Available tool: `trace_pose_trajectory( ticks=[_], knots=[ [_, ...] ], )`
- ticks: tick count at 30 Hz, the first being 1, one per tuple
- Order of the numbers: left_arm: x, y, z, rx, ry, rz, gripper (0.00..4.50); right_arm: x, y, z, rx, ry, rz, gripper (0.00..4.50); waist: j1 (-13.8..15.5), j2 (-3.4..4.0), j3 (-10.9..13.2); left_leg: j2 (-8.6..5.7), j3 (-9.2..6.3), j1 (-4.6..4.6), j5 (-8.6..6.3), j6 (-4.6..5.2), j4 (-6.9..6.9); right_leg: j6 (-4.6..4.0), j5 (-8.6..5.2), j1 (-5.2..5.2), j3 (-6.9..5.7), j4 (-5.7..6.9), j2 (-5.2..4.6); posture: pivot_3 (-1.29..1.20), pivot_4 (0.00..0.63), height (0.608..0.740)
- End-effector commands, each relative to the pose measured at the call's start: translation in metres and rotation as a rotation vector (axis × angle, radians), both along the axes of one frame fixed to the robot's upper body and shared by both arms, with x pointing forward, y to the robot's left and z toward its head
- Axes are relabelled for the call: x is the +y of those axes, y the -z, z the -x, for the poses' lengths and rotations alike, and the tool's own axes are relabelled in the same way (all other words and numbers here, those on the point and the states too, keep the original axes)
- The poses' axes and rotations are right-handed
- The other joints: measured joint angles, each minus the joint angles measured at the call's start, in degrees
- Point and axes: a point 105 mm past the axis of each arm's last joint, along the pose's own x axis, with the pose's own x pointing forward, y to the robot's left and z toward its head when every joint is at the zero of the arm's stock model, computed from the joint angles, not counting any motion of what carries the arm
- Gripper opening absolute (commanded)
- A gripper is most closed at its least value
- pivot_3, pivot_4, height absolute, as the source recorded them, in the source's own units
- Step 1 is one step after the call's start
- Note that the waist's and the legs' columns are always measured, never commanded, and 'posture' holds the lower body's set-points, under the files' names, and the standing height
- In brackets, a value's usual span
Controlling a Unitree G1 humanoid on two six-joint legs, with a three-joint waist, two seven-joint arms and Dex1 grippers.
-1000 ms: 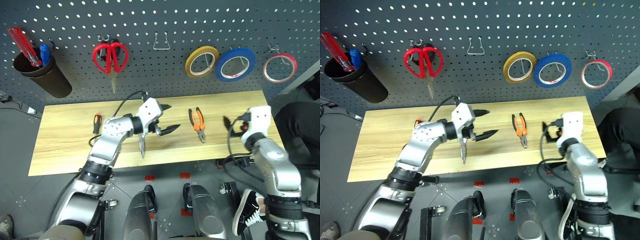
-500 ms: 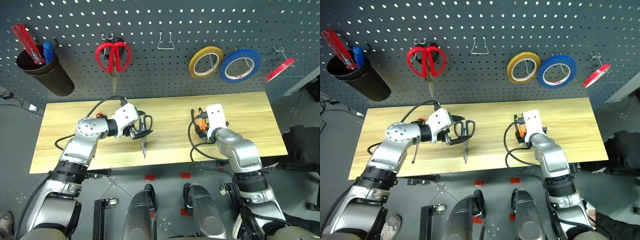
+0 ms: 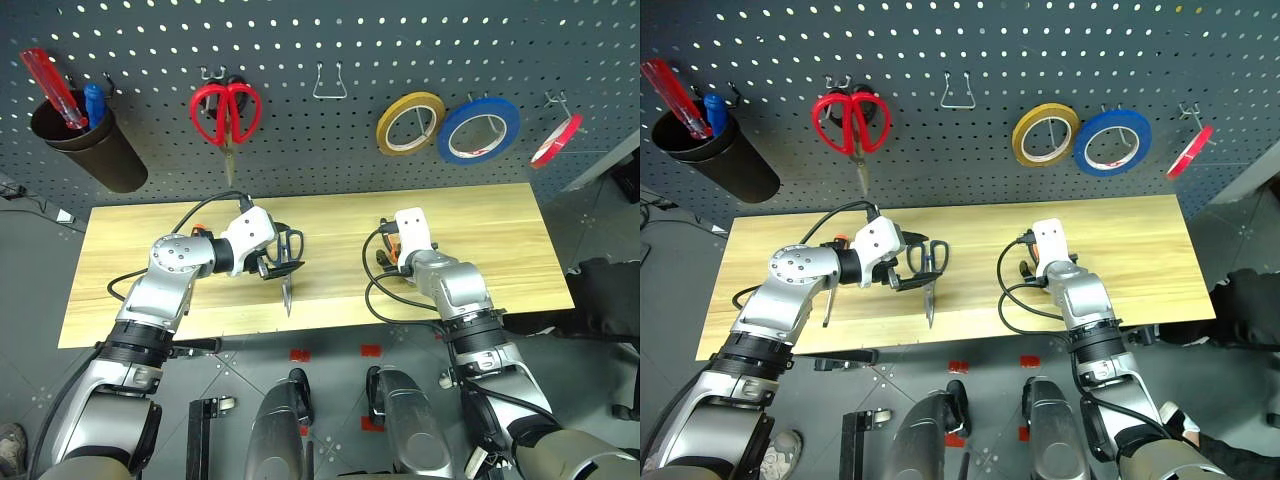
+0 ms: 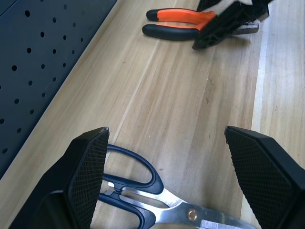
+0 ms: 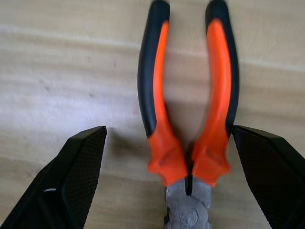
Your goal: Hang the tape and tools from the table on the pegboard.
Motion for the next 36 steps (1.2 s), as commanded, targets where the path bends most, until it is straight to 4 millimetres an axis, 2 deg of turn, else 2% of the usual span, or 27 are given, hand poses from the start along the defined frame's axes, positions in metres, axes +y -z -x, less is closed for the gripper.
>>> trace_pose_trajectory(
  ticks=[1, 3, 5, 11, 15, 18, 22, 24, 26, 28, 33, 36],
  knots=[
    [0.002, -0.011, 0.000, -0.036, -0.002, 0.008, 4.10, -0.002, -0.010, -0.006, -0.031, 0.011, 0.016, 4.48, -0.1, 0.00, 0.0, 0.00, 0.01, 0.00, 0.00, 0.00, 0.00, 0.00, 0.00, -0.01, 0.01, 0.00, 0.00, -0.23, 0.352, 0.740],
    [0.002, -0.010, 0.000, -0.035, -0.001, 0.007, 4.10, -0.005, -0.009, -0.006, -0.020, 0.025, 0.007, 4.48, -0.1, 0.00, 0.0, 0.01, 0.02, 0.00, 0.00, 0.00, 0.01, 0.00, 0.00, -0.02, 0.01, 0.02, 0.00, -0.23, 0.352, 0.740],
    [0.001, -0.010, 0.000, -0.035, -0.001, 0.007, 4.10, -0.006, -0.006, -0.006, -0.003, 0.036, -0.012, 4.10, 0.0, -0.01, 0.0, 0.02, 0.01, 0.00, 0.00, 0.00, 0.01, 0.00, 0.00, -0.02, 0.00, 0.03, 0.00, -0.24, 0.349, 0.740],
    [0.000, -0.009, 0.000, -0.025, -0.009, 0.045, 4.10, -0.007, 0.002, -0.006, 0.017, 0.026, -0.011, 2.21, 0.0, -0.04, 0.0, 0.01, 0.03, 0.00, 0.00, 0.00, 0.01, 0.00, 0.00, -0.02, 0.01, 0.02, 0.00, -0.24, 0.345, 0.740],
    [-0.001, -0.018, 0.003, -0.045, -0.019, 0.145, 4.10, -0.003, -0.008, -0.008, -0.045, 0.002, 0.001, 2.21, -0.1, -0.06, 0.0, 0.02, 0.03, 0.01, 0.00, 0.00, 0.03, 0.00, 0.01, -0.01, 0.02, 0.04, 0.00, -0.24, 0.343, 0.740],
    [0.001, -0.022, 0.007, -0.054, -0.029, 0.205, 4.10, 0.000, -0.027, -0.005, -0.148, -0.045, 0.034, 2.21, 0.0, -0.06, 0.0, 0.02, 0.02, -0.01, 0.00, 0.00, 0.01, 0.00, 0.01, -0.03, 0.01, 0.03, 0.00, -0.23, 0.340, 0.740],
    [0.012, -0.023, 0.019, -0.059, -0.084, 0.285, 4.10, 0.021, -0.066, 0.028, -0.342, -0.142, -0.019, 2.21, -0.1, -0.06, 0.0, 0.03, 0.04, -0.25, 0.00, -0.01, -0.05, 0.00, 0.00, -0.32, 0.09, -0.01, 0.00, -0.23, 0.341, 0.740],
    [0.014, -0.025, 0.026, -0.059, -0.119, 0.336, 4.10, 0.030, -0.095, 0.044, -0.485, -0.167, -0.048, 2.21, -0.2, -0.06, 0.0, 0.04, 0.02, -0.42, 0.00, -0.02, -0.04, 0.00, 0.01, -0.46, 0.07, 0.02, 0.02, -0.23, 0.342, 0.740],
    [0.017, -0.031, 0.033, -0.080, -0.153, 0.391, 4.10, 0.039, -0.127, 0.059, -0.630, -0.177, -0.108, 2.21, -0.2, -0.06, 0.0, 0.05, -0.02, -0.44, 0.00, -0.02, -0.02, 0.00, 0.01, -0.46, 0.04, 0.04, 0.02, -0.22, 0.344, 0.740],
    [0.017, -0.040, 0.038, -0.123, -0.188, 0.423, 4.10, 0.051, -0.170, 0.073, -0.819, -0.191, -0.177, 2.21, -0.1, -0.06, 0.0, 0.05, -0.06, -0.44, 0.00, -0.02, 0.03, 0.00, 0.01, -0.44, 0.02, 0.07, 0.02, -0.21, 0.346, 0.740],
    [0.003, -0.057, 0.041, -0.190, -0.201, 0.418, 4.10, 0.082, -0.241, 0.092, -1.147, -0.333, -0.231, 2.21, 0.2, -0.08, -0.1, 0.01, -0.15, -0.42, 0.01, -0.02, 0.12, 0.03, 0.09, -0.37, -0.01, 0.09, 0.03, -0.19, 0.343, 0.740],
    [-0.005, -0.070, 0.034, -0.210, -0.207, 0.430, 4.10, 0.092, -0.263, 0.089, -1.245, -0.365, -0.240, 2.21, 0.7, -0.10, -0.1, 0.00, -0.17, -0.42, 0.02, -0.02, 0.17, 0.02, 0.11, -0.37, -0.04, 0.13, 0.04, -0.17, 0.338, 0.740]
  ],
)
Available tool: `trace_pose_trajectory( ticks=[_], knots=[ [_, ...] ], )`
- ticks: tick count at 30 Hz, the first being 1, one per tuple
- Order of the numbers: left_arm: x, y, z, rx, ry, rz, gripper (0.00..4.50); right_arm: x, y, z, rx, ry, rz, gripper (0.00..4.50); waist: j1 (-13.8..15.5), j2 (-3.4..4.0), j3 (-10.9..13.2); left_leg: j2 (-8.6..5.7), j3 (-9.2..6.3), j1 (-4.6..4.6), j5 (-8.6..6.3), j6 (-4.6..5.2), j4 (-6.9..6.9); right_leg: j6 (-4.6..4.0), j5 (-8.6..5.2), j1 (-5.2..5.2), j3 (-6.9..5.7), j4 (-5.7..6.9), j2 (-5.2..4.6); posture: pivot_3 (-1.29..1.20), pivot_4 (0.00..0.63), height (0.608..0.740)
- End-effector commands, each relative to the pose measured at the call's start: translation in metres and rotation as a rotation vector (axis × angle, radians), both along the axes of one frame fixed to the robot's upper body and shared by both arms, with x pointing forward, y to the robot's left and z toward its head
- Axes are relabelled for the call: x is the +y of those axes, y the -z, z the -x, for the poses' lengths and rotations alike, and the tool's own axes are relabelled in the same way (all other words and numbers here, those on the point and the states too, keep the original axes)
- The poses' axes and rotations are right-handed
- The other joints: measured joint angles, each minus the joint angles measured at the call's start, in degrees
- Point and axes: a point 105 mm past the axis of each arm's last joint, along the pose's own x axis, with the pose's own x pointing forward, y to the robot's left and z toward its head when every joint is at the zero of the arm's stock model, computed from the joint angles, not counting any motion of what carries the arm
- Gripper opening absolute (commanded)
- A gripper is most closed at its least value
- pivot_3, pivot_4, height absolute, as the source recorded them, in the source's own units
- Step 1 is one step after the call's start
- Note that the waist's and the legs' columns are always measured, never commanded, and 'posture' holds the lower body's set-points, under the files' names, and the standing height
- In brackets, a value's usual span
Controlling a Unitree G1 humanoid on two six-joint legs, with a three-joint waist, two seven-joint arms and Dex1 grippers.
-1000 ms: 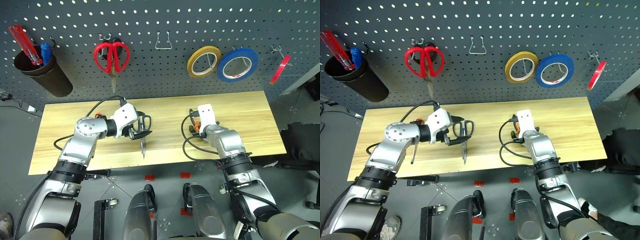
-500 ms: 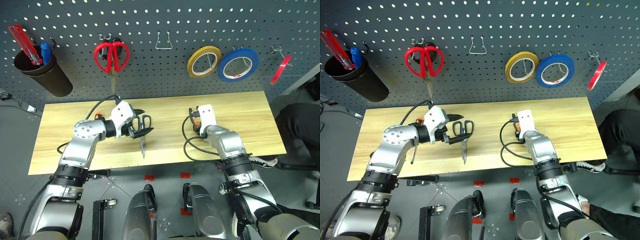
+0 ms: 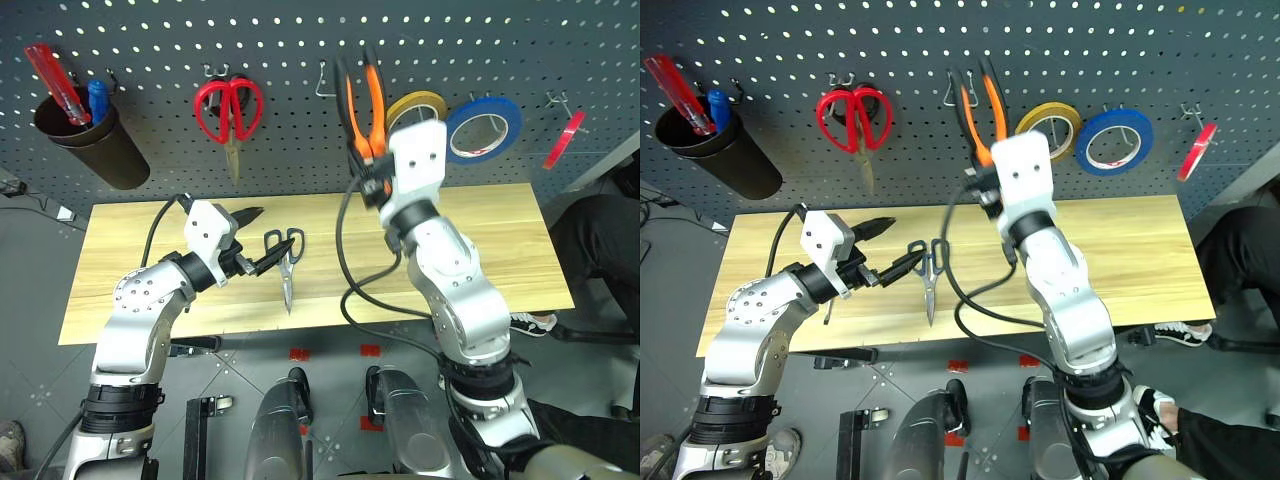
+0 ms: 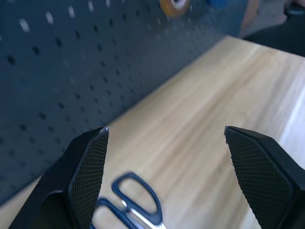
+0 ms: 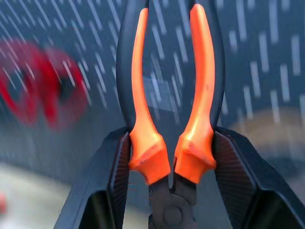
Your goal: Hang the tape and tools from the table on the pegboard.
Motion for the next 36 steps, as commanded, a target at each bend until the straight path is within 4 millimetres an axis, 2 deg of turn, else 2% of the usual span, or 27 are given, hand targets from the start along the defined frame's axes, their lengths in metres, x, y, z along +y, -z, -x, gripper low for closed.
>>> trace_pose_trajectory(
  ticks=[1, 7, 13, 22, 28, 33, 36],
  knots=[
    [-0.012, -0.022, -0.004, -0.061, -0.001, 0.008, 4.10, 0.010, -0.031, 0.006, -0.155, -0.041, -0.042, 2.21, 0.4, -0.06, 0.0, 0.01, -0.02, 0.00, 0.00, -0.01, 0.01, 0.00, 0.00, 0.01, -0.02, 0.01, 0.01, -0.17, 0.338, 0.740],
    [-0.022, -0.045, -0.024, -0.102, -0.044, 0.023, 4.10, 0.023, -0.062, -0.014, -0.279, -0.051, -0.059, 2.21, 1.1, -0.13, -0.1, 0.00, 0.02, -0.12, 0.00, 0.00, 0.13, -0.02, 0.01, -0.03, -0.05, -0.04, 0.02, -0.13, 0.332, 0.740],
    [-0.026, -0.052, -0.031, -0.104, -0.064, 0.046, 4.10, 0.028, -0.071, -0.031, -0.354, -0.039, -0.029, 2.21, 1.1, -0.13, -0.1, 0.03, 0.00, -0.17, 0.00, 0.00, 0.04, -0.03, 0.00, -0.06, -0.13, -0.10, 0.02, -0.10, 0.345, 0.740],
    [-0.030, -0.061, -0.035, -0.120, -0.072, 0.061, 4.10, 0.023, -0.064, -0.060, -0.366, -0.004, 0.012, 2.21, 1.9, -0.14, 0.0, 0.02, 0.01, -0.17, 0.00, 0.00, 0.04, -0.03, 0.00, -0.07, -0.12, -0.09, 0.02, -0.03, 0.385, 0.740],
    [-0.030, -0.068, -0.039, -0.132, -0.075, 0.063, 4.10, 0.015, -0.061, -0.071, -0.366, 0.034, 0.012, 2.21, 3.1, -0.12, 0.1, 0.04, 0.03, -0.17, 0.00, 0.00, 0.03, -0.04, -0.01, -0.09, -0.11, -0.10, 0.03, -0.02, 0.402, 0.740],
    [-0.033, -0.065, -0.040, -0.125, -0.067, 0.050, 4.10, 0.008, -0.047, -0.080, -0.330, 0.069, 0.020, 2.21, 3.8, -0.11, 0.1, 0.04, 0.02, -0.16, 0.01, 0.00, 0.06, -0.04, -0.01, -0.08, -0.10, -0.07, 0.02, -0.01, 0.404, 0.740],
    [-0.034, -0.062, -0.040, -0.117, -0.064, 0.042, 4.10, 0.002, -0.026, -0.087, -0.281, 0.094, 0.029, 2.21, 4.1, -0.11, 0.1, 0.04, 0.01, -0.16, 0.01, 0.00, 0.07, -0.04, -0.01, -0.08, -0.09, -0.07, 0.02, -0.01, 0.401, 0.740]
  ],
)
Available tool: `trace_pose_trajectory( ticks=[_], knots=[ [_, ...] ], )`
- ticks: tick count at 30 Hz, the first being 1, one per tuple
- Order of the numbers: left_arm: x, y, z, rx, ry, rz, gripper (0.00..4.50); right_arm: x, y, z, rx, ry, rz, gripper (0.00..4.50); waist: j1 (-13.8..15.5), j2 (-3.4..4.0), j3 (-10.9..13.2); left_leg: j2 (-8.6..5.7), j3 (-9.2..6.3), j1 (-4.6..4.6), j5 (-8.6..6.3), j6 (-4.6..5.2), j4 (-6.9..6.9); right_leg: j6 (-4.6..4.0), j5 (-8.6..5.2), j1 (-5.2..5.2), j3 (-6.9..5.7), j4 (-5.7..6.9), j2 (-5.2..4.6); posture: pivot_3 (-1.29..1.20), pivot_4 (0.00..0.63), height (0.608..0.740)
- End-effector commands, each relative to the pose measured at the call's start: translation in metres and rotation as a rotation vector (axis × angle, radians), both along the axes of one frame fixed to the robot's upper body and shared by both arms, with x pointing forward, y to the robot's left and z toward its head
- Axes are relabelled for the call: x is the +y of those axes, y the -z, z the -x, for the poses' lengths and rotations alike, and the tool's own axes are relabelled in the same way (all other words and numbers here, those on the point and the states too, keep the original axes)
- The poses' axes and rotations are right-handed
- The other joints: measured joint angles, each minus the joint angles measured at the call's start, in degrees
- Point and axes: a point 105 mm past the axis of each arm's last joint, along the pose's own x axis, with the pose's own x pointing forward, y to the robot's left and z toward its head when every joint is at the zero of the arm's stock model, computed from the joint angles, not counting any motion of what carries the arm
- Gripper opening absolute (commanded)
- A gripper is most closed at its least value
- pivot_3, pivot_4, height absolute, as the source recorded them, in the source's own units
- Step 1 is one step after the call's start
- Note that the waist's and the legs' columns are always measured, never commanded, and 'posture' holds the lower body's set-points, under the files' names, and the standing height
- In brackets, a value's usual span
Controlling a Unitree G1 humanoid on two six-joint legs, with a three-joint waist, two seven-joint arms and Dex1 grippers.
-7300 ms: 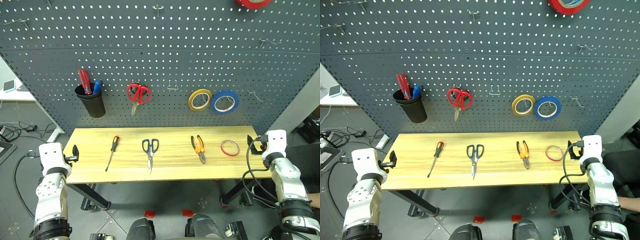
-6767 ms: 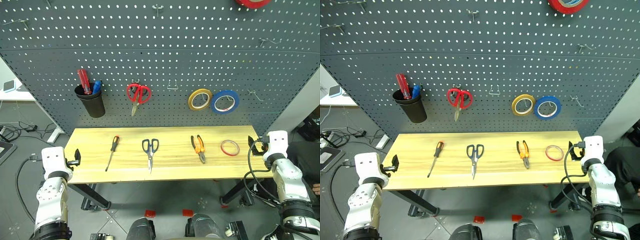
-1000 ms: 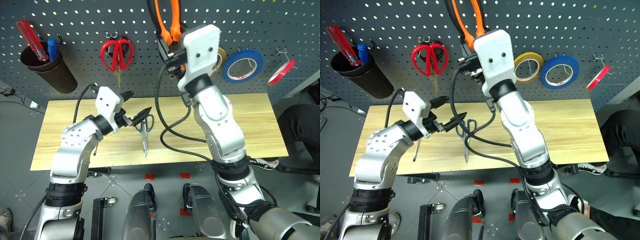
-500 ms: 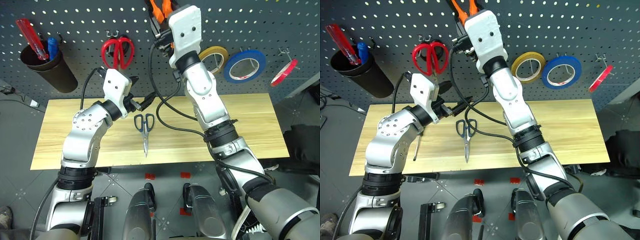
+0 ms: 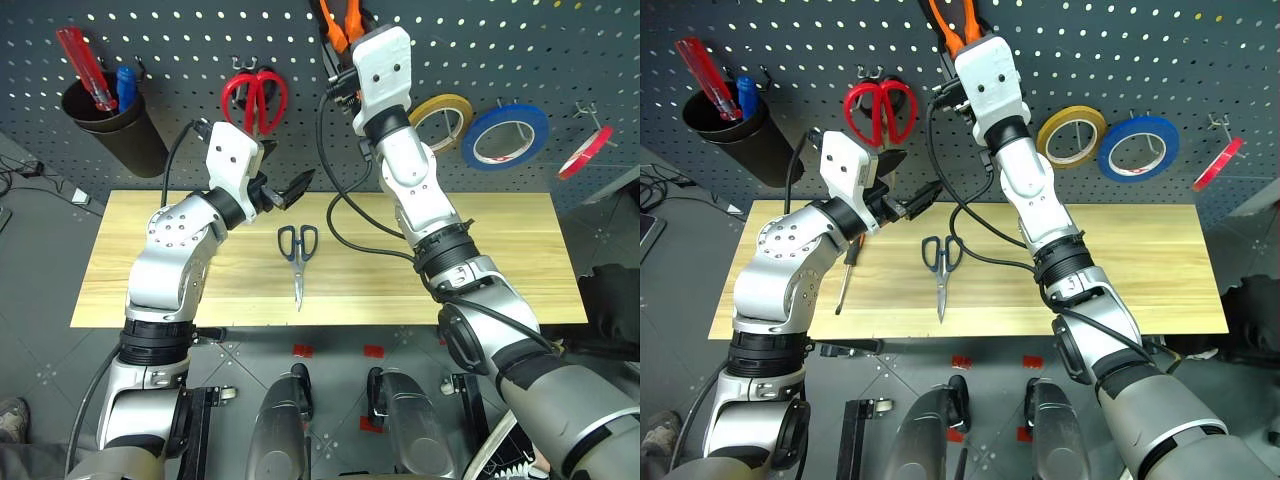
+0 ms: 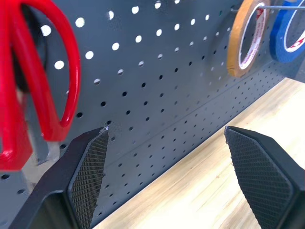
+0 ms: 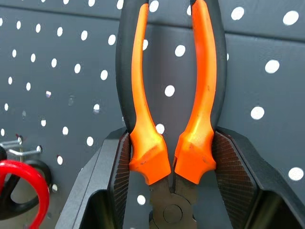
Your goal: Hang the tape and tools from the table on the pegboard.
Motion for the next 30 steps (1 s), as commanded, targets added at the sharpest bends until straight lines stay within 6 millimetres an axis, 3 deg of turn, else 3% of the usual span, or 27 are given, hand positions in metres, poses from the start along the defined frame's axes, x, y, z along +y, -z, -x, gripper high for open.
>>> trace_pose_trajectory(
  ticks=[1, 11, 14, 21, 24, 27, 30],
  knots=[
    [-0.004, -0.005, 0.004, -0.033, 0.017, -0.019, 4.10, -0.011, 0.009, -0.001, -0.001, 0.035, -0.019, 2.21, 0.3, 0.00, 0.0, 0.00, -0.01, 0.00, 0.00, 0.00, 0.00, 0.00, 0.00, 0.01, -0.01, 0.00, 0.00, -0.01, 0.400, 0.740],
    [-0.006, 0.003, 0.007, -0.030, 0.029, -0.046, 4.10, -0.041, 0.028, -0.008, 0.123, 0.126, -0.091, 2.21, 0.4, 0.01, 0.0, -0.01, -0.07, 0.00, 0.00, -0.01, 0.06, 0.00, 0.00, 0.04, -0.04, 0.05, 0.00, -0.03, 0.390, 0.740],
    [-0.003, 0.009, 0.006, -0.006, 0.012, -0.048, 4.10, -0.041, 0.037, -0.011, 0.199, 0.109, -0.099, 2.21, 0.4, 0.01, 0.0, -0.02, -0.09, 0.00, 0.00, -0.01, 0.08, 0.00, 0.00, 0.08, -0.05, 0.04, -0.02, -0.04, 0.384, 0.740],
    [0.008, 0.027, 0.003, 0.064, -0.042, -0.016, 4.10, -0.040, 0.042, -0.009, 0.274, 0.075, -0.104, 4.45, 0.4, 0.00, 0.0, 0.00, -0.15, 0.00, 0.00, 0.00, 0.27, 0.00, 0.00, 0.12, -0.09, 0.13, -0.01, -0.06, 0.365, 0.740],
    [0.014, 0.036, 0.002, 0.092, -0.081, -0.023, 4.10, -0.039, 0.043, -0.006, 0.290, 0.054, -0.088, 4.48, 0.3, 0.00, 0.0, 0.00, -0.14, -0.01, 0.00, 0.00, 0.33, 0.00, 0.00, 0.10, -0.06, 0.25, -0.01, -0.07, 0.358, 0.740],
    [0.020, 0.048, 0.003, 0.144, -0.112, -0.012, 4.47, -0.039, 0.049, 0.001, 0.324, 0.008, -0.078, 4.50, 0.3, 0.00, 0.0, 0.01, -0.15, -0.05, 0.00, -0.01, 0.33, 0.00, 0.00, 0.06, -0.07, 0.27, -0.01, -0.08, 0.353, 0.740],
    [0.029, 0.061, 0.004, 0.216, -0.183, 0.001, 4.47, -0.034, 0.062, 0.019, 0.383, -0.097, -0.041, 4.50, 0.3, 0.00, 0.0, 0.01, -0.17, -0.10, 0.00, 0.00, 0.33, 0.00, 0.00, 0.05, -0.08, 0.23, -0.01, -0.09, 0.349, 0.740]
  ],
)
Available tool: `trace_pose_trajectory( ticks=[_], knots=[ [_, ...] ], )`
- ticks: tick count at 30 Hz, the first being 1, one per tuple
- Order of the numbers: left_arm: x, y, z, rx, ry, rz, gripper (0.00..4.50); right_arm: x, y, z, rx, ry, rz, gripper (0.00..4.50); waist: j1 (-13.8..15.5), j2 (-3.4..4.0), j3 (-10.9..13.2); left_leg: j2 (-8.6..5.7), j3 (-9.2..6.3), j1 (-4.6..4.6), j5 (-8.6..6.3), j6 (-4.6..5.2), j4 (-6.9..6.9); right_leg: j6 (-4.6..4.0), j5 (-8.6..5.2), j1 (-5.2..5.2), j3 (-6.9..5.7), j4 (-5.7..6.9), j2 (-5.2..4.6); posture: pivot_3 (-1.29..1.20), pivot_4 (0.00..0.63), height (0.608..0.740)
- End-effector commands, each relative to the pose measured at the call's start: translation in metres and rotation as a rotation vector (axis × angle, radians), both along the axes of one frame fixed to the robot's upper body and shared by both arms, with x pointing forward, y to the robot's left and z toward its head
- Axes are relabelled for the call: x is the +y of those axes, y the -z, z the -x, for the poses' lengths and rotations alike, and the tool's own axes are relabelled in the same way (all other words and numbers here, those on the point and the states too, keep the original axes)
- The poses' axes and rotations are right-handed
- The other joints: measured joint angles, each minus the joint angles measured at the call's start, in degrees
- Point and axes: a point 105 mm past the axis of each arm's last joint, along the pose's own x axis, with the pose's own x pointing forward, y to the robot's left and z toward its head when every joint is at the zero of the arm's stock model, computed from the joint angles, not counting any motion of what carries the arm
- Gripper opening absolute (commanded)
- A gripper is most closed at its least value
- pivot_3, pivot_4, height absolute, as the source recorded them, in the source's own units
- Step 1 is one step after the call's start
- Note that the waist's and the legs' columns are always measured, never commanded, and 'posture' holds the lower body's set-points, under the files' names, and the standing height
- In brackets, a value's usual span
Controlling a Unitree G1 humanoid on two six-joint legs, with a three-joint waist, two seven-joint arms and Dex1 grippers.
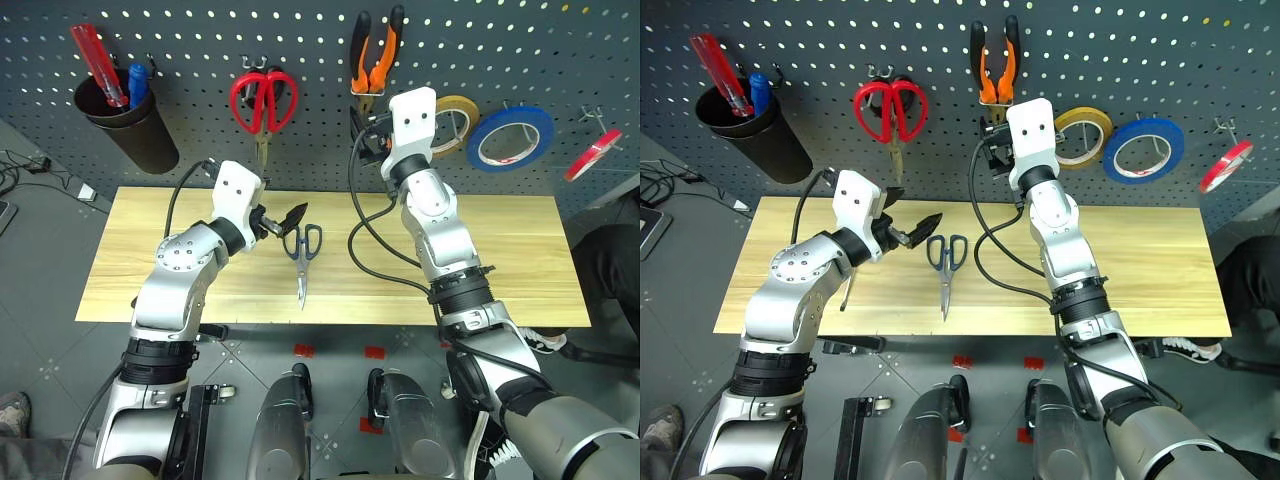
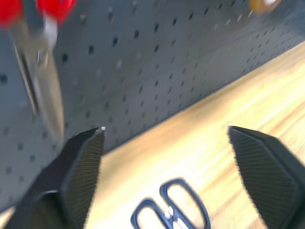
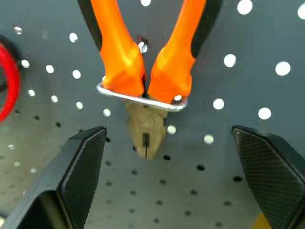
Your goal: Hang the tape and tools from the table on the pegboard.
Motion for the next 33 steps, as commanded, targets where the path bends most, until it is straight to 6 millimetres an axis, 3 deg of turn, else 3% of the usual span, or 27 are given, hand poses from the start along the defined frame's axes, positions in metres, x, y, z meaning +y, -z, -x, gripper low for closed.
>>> trace_pose_trajectory(
  ticks=[1, 7, 11, 13, 28, 33],
  knots=[
    [0.011, 0.003, 0.004, 0.031, -0.082, 0.012, 4.47, 0.008, -0.002, 0.026, 0.001, -0.139, 0.001, 4.50, 0.0, 0.00, 0.0, 0.00, -0.02, -0.01, 0.00, 0.00, 0.00, 0.00, 0.00, 0.01, -0.01, -0.02, 0.00, -0.09, 0.348, 0.740],
    [0.020, 0.036, 0.020, 0.215, -0.211, 0.051, 4.47, 0.015, 0.032, 0.077, 0.176, -0.422, 0.026, 4.50, -0.1, -0.01, 0.0, -0.02, -0.16, -0.14, -0.01, 0.01, 0.01, 0.00, 0.00, 0.03, -0.12, -0.13, 0.00, -0.10, 0.343, 0.740],
    [0.017, 0.056, 0.030, 0.304, -0.259, 0.039, 4.47, 0.014, 0.075, 0.111, 0.357, -0.585, 0.135, 4.50, 0.0, -0.05, -0.1, -0.02, -0.27, -0.14, -0.01, 0.01, 0.08, 0.01, 0.00, 0.08, -0.21, -0.11, 0.01, -0.10, 0.341, 0.740],
    [0.014, 0.065, 0.031, 0.339, -0.271, 0.038, 4.47, 0.013, 0.087, 0.120, 0.399, -0.615, 0.175, 4.50, 0.0, -0.07, -0.1, -0.02, -0.29, -0.13, -0.02, 0.02, 0.09, 0.01, 0.00, 0.10, -0.22, -0.11, 0.01, -0.10, 0.341, 0.740],
    [-0.017, 0.121, 0.018, 0.568, -0.372, 0.078, 4.47, 0.016, 0.108, 0.141, 0.478, -0.693, 0.241, 4.50, 0.0, -0.15, -0.1, -0.04, -0.30, -0.15, -0.02, 0.02, 0.31, 0.02, 0.01, 0.06, -0.19, 0.14, 0.00, -0.12, 0.340, 0.740],
    [-0.032, 0.126, 0.007, 0.583, -0.377, 0.081, 4.47, 0.013, 0.108, 0.140, 0.487, -0.687, 0.226, 4.50, 0.0, -0.23, -0.2, -0.05, -0.32, -0.13, -0.02, 0.03, 0.35, 0.03, 0.01, 0.10, -0.21, 0.19, -0.02, -0.12, 0.340, 0.740]
  ],
)
